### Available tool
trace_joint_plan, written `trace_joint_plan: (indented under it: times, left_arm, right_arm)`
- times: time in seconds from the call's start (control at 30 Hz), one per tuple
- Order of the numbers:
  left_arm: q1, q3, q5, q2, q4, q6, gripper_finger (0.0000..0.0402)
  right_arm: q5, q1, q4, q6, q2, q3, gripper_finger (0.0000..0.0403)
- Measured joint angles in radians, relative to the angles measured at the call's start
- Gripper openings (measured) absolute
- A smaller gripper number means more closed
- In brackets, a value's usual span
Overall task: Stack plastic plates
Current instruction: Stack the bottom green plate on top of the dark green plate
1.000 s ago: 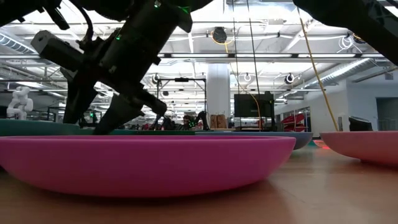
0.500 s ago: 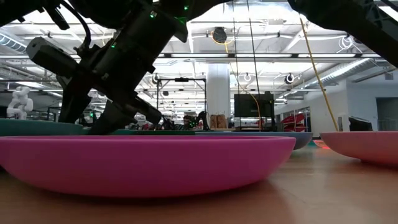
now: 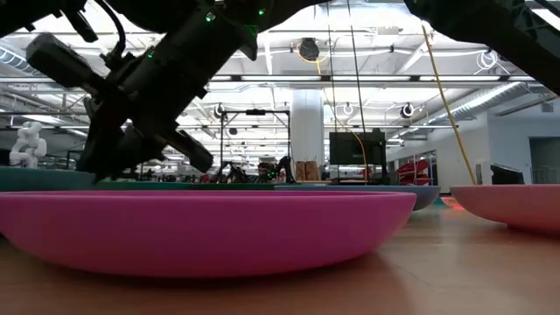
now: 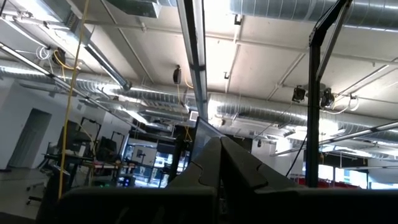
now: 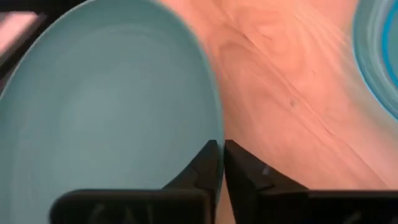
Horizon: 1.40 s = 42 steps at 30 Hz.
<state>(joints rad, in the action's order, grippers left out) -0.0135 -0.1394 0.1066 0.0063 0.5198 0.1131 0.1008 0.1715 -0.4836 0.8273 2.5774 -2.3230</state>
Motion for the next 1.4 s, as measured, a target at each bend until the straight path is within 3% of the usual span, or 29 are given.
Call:
trace_joint_plan:
  times: [0.5,0.73,1.13,1.4]
  left_arm:
    - [0.000,0.000,0.000,0.000,0.008,0.035,0.0010]
    - [0.000,0.000,0.000,0.000,0.014,0.057,0.0010]
    - [-0.001,0.000,-0.027,0.000,0.030,0.131,0.0010]
    - [-0.001,0.000,-0.081,0.000,-0.010,0.186,0.0010]
  right_arm:
    - [-0.030,-0.002,0.013,-0.013,-0.009,-0.031,0.0005]
    - [-0.079,-0.007,0.010,-0.095,-0.091,-0.029,0.0003]
    - [-0.023,-0.041,-0.444,-0.220,-0.327,-0.029,0.0001]
    - [-0.002,-0.153,-0.648,-0.362,-0.408,-0.029,0.0001]
